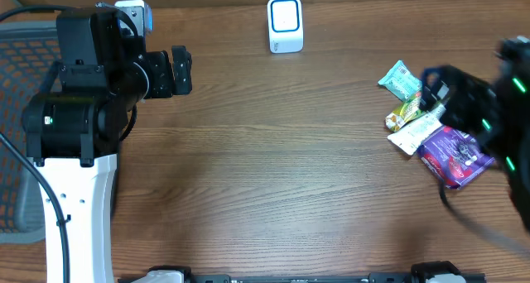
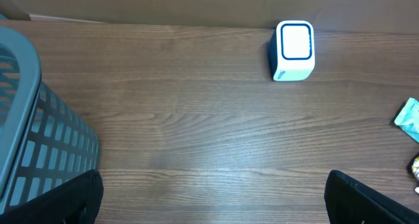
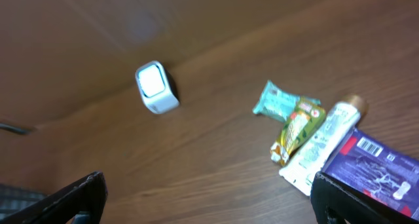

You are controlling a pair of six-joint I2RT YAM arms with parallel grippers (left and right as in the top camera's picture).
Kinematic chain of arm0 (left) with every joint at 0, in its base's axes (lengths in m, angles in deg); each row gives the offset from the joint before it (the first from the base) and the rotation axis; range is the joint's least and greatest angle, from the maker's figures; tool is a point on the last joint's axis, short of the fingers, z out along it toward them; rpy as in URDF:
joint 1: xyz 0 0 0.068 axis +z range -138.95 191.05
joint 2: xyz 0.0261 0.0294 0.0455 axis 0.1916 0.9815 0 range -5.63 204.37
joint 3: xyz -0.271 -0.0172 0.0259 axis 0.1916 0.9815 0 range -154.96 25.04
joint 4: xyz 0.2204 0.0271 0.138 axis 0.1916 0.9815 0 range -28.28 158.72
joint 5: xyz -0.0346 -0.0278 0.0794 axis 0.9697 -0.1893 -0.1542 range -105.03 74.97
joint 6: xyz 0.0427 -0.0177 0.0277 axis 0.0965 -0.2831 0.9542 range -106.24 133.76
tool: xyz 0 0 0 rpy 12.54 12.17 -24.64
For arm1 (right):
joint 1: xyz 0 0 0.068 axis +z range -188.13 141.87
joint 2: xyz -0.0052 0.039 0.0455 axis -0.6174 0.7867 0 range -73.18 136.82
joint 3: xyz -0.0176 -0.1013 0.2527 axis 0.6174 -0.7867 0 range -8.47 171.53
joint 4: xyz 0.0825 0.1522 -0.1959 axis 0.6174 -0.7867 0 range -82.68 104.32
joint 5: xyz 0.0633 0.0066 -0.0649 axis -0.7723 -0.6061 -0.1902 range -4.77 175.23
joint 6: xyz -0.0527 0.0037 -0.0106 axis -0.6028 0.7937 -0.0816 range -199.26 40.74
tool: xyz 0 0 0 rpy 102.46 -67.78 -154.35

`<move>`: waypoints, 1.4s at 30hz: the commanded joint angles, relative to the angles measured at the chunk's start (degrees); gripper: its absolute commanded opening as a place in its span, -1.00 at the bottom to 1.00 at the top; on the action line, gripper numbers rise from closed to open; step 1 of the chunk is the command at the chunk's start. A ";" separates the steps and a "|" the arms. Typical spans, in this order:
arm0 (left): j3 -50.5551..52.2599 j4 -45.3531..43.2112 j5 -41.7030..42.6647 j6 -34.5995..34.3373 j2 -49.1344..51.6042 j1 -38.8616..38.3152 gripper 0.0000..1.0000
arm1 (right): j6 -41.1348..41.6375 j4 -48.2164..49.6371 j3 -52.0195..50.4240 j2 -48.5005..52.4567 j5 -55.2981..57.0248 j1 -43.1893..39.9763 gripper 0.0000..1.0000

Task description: Scan the item barcode

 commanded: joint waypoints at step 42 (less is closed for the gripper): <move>-0.48 -0.04 -0.31 0.70 0.37 0.20 0.99 | -15.06 75.87 -92.61 -60.30 -3.91 -5.16 1.00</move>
